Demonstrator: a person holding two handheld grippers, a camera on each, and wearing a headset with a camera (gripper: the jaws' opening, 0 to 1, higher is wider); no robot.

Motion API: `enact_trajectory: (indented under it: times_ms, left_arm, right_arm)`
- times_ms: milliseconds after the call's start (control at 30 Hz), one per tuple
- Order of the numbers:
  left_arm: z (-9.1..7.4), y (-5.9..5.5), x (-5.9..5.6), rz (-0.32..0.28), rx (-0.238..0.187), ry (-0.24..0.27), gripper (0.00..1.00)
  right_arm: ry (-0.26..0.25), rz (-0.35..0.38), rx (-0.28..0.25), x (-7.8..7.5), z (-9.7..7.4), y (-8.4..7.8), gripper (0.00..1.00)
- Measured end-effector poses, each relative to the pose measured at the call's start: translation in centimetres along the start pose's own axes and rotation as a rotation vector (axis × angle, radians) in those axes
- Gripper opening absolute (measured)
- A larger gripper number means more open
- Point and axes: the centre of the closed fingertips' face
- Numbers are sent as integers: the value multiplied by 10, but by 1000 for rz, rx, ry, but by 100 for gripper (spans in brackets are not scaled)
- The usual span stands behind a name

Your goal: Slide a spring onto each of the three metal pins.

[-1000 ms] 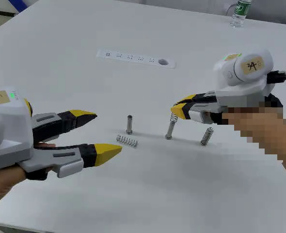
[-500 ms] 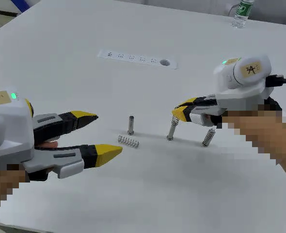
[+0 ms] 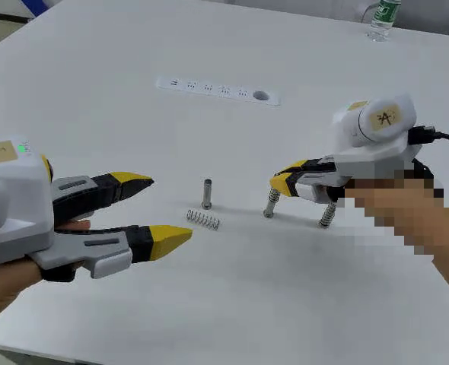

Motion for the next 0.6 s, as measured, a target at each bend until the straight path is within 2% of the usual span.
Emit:
enact_trajectory:
  times_ms: [600]
  left_arm:
    - [-3,0,2,0,-1,7,56]
  right_arm:
    - [3,0,69,4,12,-26,12]
Point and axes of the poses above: the centre of the closed fingertips' face, and the gripper's own axes: z roughly forward along the fingers, x roughly to its left, y roughly out of its top, and after that the axes turned 12 degrees about -x, right-handed
